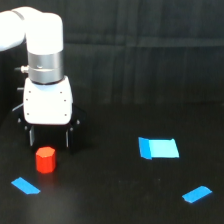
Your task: Pick up the red object from the table
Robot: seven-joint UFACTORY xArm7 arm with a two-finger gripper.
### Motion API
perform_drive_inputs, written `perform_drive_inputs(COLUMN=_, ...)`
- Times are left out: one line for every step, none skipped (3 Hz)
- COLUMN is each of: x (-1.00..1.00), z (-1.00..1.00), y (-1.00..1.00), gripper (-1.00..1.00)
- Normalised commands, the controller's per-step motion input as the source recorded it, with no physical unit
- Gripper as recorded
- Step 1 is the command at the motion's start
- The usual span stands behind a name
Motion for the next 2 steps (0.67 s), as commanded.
perform_drive_inputs(x=0.17, z=-0.04, y=-0.93, gripper=1.00)
perform_drive_inputs(x=0.29, z=-0.06, y=-0.75, gripper=0.92)
